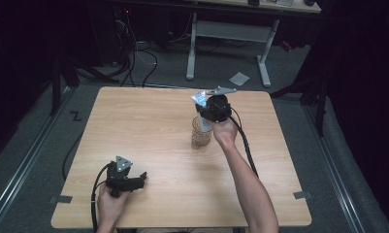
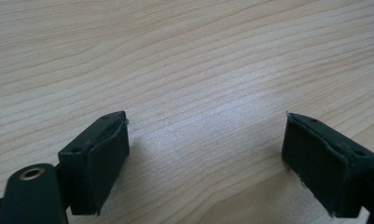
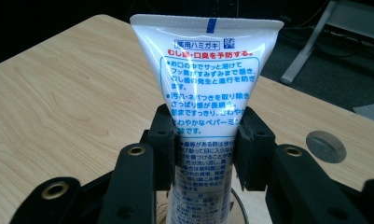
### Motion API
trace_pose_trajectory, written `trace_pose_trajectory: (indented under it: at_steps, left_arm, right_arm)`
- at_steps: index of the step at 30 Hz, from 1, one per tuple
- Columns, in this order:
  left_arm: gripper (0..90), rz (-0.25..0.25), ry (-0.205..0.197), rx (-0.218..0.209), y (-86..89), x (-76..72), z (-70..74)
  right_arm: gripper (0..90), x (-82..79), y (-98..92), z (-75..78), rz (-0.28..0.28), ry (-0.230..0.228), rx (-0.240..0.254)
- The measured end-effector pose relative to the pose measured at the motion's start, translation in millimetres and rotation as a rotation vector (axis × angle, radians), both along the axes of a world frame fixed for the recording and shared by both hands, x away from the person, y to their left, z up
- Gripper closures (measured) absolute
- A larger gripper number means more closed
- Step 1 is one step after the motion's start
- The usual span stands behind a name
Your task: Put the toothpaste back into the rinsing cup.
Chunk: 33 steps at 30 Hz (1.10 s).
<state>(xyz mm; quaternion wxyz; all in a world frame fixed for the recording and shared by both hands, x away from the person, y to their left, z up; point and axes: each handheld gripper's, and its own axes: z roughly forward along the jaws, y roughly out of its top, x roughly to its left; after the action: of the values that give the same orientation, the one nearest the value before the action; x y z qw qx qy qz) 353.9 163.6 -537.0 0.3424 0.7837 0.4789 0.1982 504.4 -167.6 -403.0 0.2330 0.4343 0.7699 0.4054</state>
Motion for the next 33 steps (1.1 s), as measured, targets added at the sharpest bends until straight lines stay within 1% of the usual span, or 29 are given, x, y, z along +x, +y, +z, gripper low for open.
trace_pose_trajectory:
  at_steps: [3,6,10,12,18,21,25,33]
  left_arm:
    - [15.3,0.000,0.000,0.000,0.0,0.0,0.0]
    - [15.2,0.000,0.000,0.000,0.0,0.0,0.0]
    - [15.2,0.000,0.000,0.000,0.0,0.0,0.0]
    - [15.2,0.000,0.000,0.000,0.0,0.0,0.0]
    - [15.2,0.001,0.000,-0.001,-0.1,0.0,0.0]
    - [15.2,0.001,0.000,-0.001,-0.1,0.0,0.0]
    - [15.3,0.001,0.000,-0.001,-0.1,0.0,0.0]
    - [15.2,0.001,0.000,-0.001,-0.1,0.0,-0.1]
  right_arm:
    - [63.8,-0.2,-0.3,-1.8,-0.002,0.010,-0.002]
    - [63.9,-0.7,0.1,-2.7,0.000,0.005,-0.007]
    - [63.8,-0.6,1.2,-3.2,0.006,0.016,-0.004]
    - [63.8,-0.2,1.3,-4.1,0.010,0.019,-0.011]
    - [63.7,-0.4,1.0,-10.3,0.011,0.038,-0.013]
    - [63.6,-0.8,0.9,-12.8,0.012,0.044,-0.026]
    - [63.4,-1.6,-0.8,-14.8,0.011,0.052,-0.016]
    - [63.2,-2.6,-4.1,-17.4,0.012,0.062,-0.015]
